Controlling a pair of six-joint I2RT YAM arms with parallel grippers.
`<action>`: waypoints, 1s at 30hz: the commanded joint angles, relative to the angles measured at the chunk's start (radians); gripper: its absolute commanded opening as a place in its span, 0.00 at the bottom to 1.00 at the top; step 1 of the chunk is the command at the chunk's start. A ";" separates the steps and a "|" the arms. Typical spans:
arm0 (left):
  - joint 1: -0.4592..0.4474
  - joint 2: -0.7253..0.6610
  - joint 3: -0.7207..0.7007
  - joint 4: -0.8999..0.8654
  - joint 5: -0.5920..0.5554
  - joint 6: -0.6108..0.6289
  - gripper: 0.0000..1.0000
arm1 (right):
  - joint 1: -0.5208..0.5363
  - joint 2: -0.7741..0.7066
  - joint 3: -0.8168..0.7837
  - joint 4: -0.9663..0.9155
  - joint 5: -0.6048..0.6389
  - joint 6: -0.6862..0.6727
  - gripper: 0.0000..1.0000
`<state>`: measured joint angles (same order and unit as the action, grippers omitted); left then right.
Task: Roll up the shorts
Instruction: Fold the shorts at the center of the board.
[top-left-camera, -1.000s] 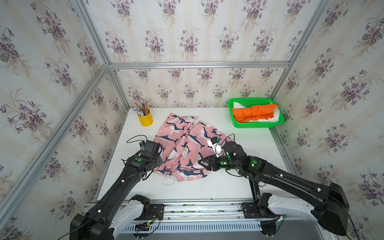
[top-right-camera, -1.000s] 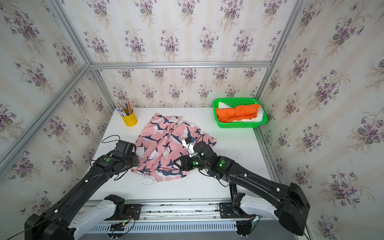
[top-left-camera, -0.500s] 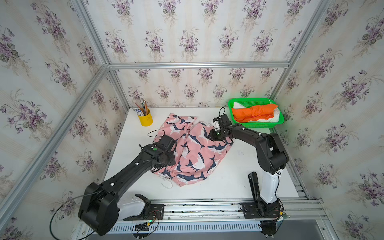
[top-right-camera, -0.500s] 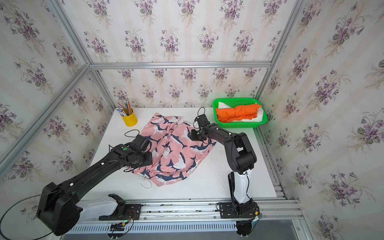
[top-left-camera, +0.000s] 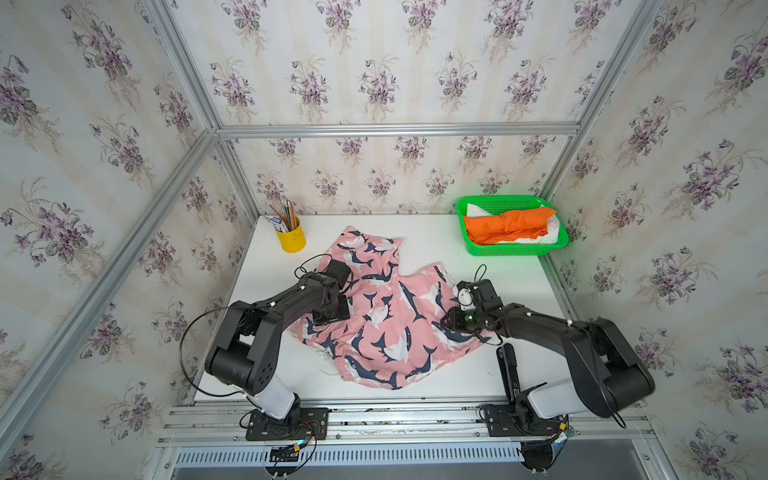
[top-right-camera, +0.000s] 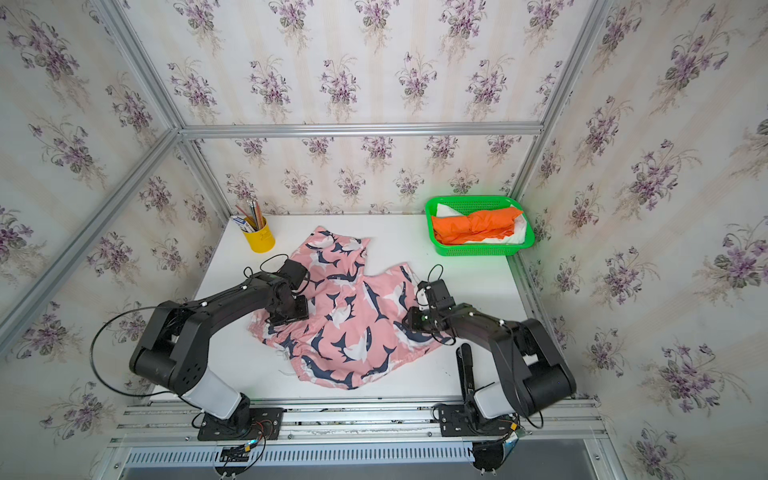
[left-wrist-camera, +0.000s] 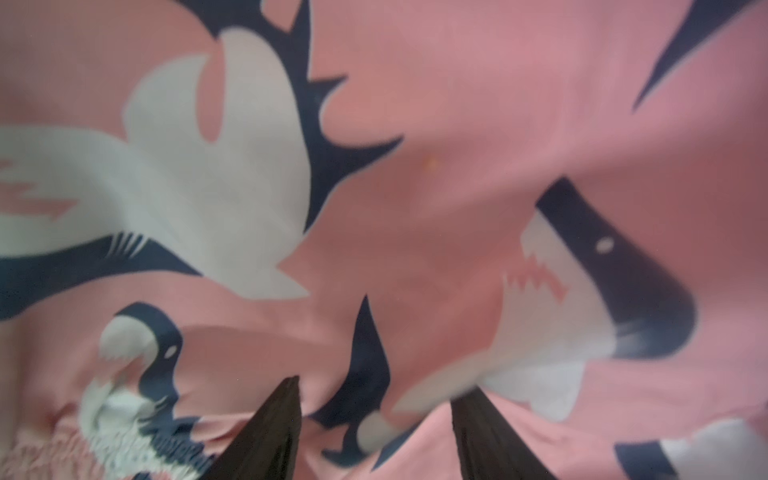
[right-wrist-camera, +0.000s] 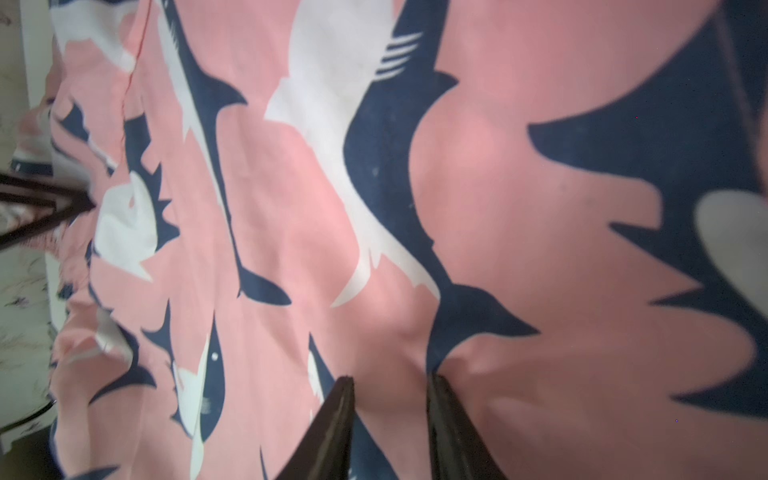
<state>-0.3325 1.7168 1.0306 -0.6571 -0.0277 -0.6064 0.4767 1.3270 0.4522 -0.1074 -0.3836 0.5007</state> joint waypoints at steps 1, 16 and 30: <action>0.000 0.066 0.067 0.041 0.005 0.081 0.61 | 0.054 -0.111 -0.011 -0.265 -0.004 0.140 0.37; -0.101 -0.246 -0.045 -0.149 0.021 0.012 0.61 | 0.030 0.638 0.996 -0.281 0.083 -0.088 0.32; -0.011 -0.062 -0.075 0.012 0.016 0.060 0.61 | -0.148 0.881 1.021 -0.177 0.087 -0.012 0.31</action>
<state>-0.3744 1.6054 0.9138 -0.7132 -0.0002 -0.6041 0.3649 2.2436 1.5761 -0.2501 -0.3561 0.4580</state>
